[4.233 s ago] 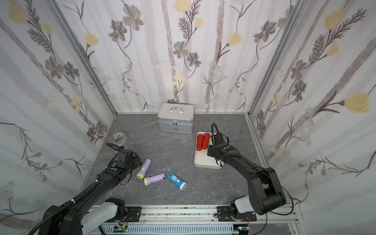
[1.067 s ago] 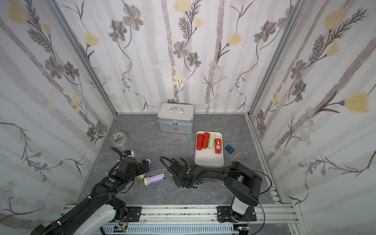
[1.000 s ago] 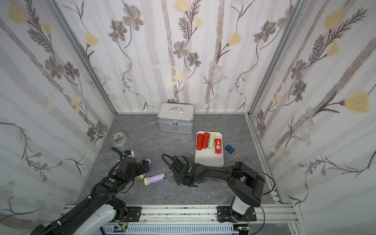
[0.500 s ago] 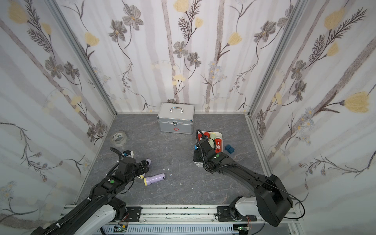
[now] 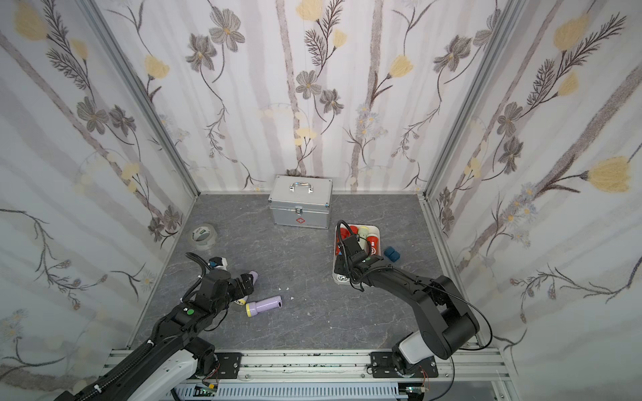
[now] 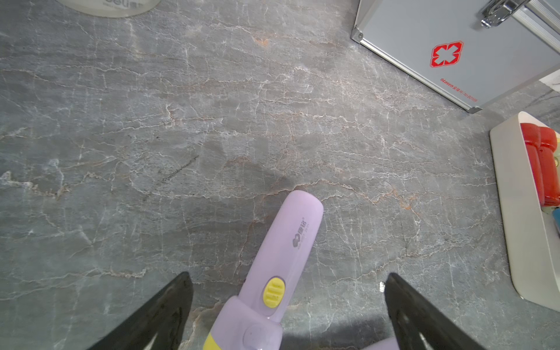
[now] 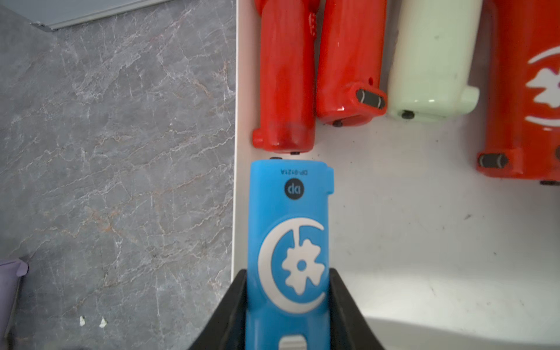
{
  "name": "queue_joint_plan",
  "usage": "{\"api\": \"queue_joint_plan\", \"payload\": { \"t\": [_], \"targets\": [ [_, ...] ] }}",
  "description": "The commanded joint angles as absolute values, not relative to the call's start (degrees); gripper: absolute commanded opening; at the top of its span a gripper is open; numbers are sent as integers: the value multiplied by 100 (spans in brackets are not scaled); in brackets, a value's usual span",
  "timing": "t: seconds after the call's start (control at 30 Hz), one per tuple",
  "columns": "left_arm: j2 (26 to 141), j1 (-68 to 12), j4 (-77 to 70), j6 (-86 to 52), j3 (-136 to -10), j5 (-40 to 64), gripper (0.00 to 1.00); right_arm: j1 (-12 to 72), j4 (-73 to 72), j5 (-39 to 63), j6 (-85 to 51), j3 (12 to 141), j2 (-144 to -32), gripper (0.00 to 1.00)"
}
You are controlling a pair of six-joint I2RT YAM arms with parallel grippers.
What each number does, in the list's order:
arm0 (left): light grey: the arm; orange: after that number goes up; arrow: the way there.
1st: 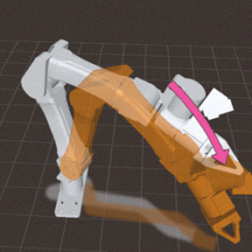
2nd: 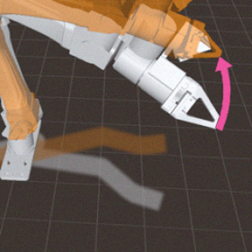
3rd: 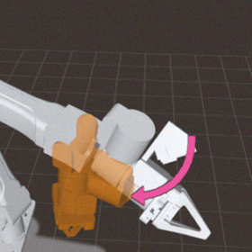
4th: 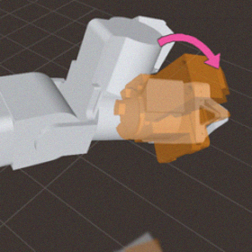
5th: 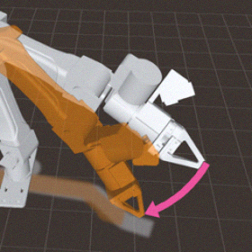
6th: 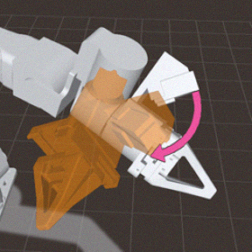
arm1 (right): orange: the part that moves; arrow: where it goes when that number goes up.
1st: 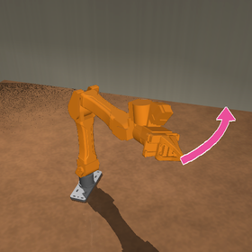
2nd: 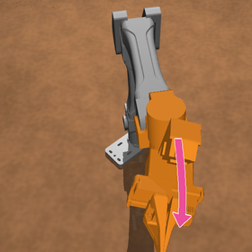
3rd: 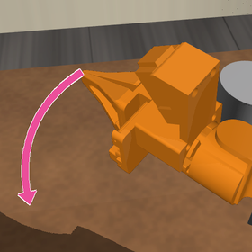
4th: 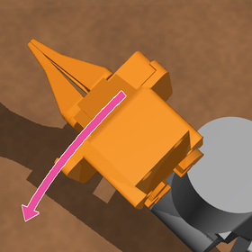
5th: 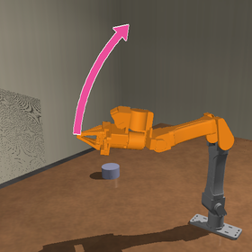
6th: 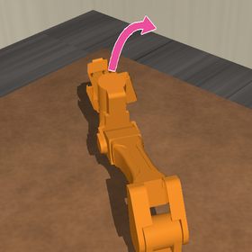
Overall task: Put the flashlights into the storage boxes
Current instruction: Place the flashlight at the storage box, then pick up the flashlight from the center of the board.
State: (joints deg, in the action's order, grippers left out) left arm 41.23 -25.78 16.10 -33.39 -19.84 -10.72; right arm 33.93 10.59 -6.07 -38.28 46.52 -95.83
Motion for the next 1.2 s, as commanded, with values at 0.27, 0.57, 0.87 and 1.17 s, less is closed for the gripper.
{"api": "queue_joint_plan", "payload": {
  "t": [0.27,0.57,0.87,1.17],
  "targets": [
    [4052,-2575,1537,-3350,-1951,-1190,100,3388,836,-346,-3680,4921,-10162,30],
    [4008,-2575,1523,-3357,-1939,-1200,100,3388,1043,-314,-3645,4955,-9871,52],
    [4598,-2792,1163,-4006,-2270,-1547,100,3055,1441,-601,-3445,4704,-8722,56],
    [5881,-4544,3096,-3525,-4043,-2094,100,2639,1160,-166,-3287,3990,-7673,57]
  ]
}}
